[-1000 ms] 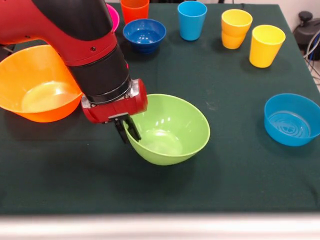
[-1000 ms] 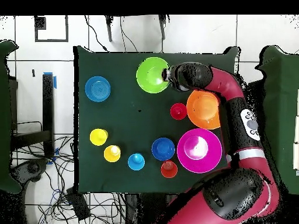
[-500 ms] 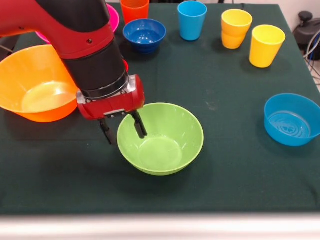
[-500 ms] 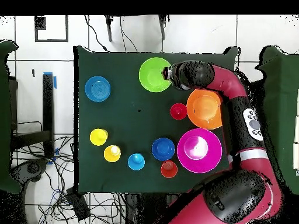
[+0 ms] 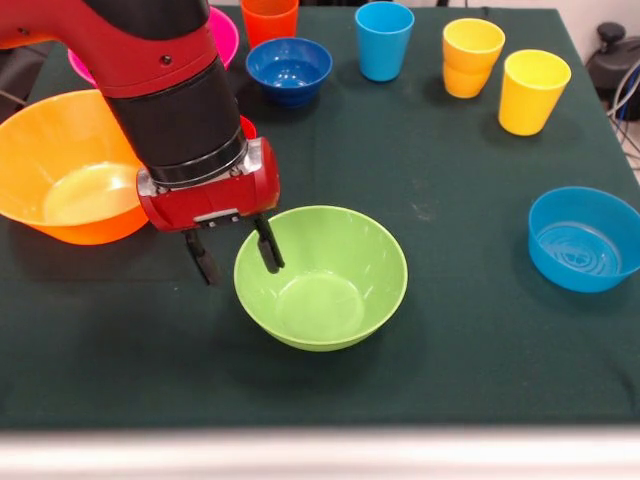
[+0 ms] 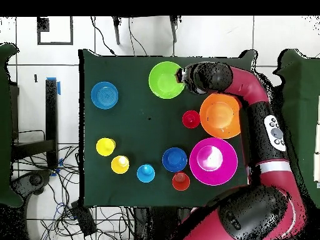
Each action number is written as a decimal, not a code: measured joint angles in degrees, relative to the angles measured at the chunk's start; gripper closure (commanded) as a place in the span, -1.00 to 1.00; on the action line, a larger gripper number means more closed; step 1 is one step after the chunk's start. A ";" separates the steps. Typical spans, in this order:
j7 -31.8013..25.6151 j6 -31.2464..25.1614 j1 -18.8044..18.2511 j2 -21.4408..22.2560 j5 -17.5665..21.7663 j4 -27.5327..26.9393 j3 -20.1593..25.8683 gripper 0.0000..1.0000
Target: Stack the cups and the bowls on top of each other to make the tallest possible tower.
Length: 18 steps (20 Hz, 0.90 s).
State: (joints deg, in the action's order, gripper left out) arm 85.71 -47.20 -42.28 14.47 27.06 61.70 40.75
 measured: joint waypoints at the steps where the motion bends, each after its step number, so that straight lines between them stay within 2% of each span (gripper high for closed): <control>1: 0.00 -0.13 0.00 0.17 0.00 0.06 -0.01 -1.00; 6: 0.00 -1.37 -0.03 1.65 -0.07 1.02 -0.02 -1.00; 10: 0.00 -4.17 -0.03 4.87 -0.13 3.11 -0.07 -1.00; 18: 0.00 -4.57 0.34 10.85 -0.02 7.88 -1.12 -1.00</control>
State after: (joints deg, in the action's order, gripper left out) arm 85.71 -51.78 -41.94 25.32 27.04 69.57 39.63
